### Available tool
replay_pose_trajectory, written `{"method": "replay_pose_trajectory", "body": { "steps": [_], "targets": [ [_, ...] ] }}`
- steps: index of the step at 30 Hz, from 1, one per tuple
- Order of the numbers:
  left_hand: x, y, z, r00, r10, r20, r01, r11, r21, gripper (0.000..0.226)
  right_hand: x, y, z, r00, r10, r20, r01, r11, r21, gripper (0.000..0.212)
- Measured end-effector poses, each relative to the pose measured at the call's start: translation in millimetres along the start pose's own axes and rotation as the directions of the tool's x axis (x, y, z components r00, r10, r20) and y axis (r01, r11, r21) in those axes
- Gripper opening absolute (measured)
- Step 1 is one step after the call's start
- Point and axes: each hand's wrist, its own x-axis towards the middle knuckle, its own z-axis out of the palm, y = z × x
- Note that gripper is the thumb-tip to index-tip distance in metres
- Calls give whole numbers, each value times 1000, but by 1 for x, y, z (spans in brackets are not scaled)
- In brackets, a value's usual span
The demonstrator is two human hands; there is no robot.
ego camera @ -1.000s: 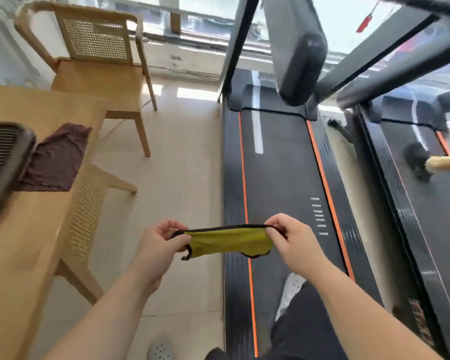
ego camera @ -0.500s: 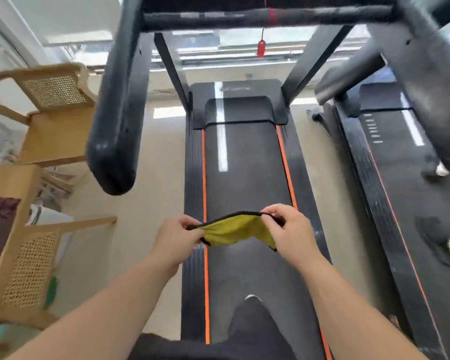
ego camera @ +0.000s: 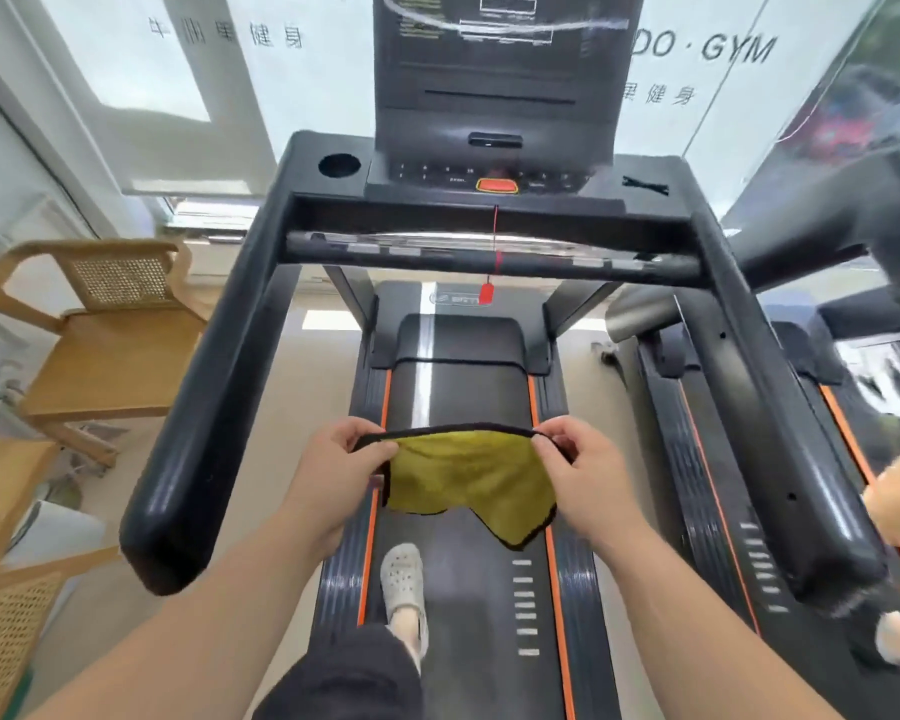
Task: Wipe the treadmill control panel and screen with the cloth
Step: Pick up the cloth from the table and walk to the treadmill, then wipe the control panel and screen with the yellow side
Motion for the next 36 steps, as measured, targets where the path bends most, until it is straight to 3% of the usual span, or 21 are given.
{"method": "replay_pose_trajectory", "body": {
  "steps": [6, 11, 19, 26, 32, 36],
  "targets": [
    [121, 38, 32, 995, 16, 95, -11, 999, -48, 9, 123, -22, -3, 1000, -22, -15, 20, 991, -133, 20],
    [214, 83, 47, 989, -43, 144, 41, 999, 20, 4, 209, -34, -15, 999, 41, 32, -32, 964, -264, 32],
    [311, 161, 104, 967, -12, 255, -2, 999, 52, 6, 316, -44, -55, 990, 80, -119, -106, 967, -230, 19],
    [351, 202, 169, 945, 20, 327, -18, 1000, -8, 11, 401, -44, -117, 988, 7, -152, -40, 975, -217, 19],
    [397, 227, 221, 970, 101, 223, -120, 990, 74, 11, 492, -39, -149, 998, -56, -2, 54, 969, -240, 11],
    [424, 234, 244, 977, 135, 164, -179, 938, 296, 11, 552, -32, -164, 986, -96, 136, 135, 939, -318, 13]
  ]
}}
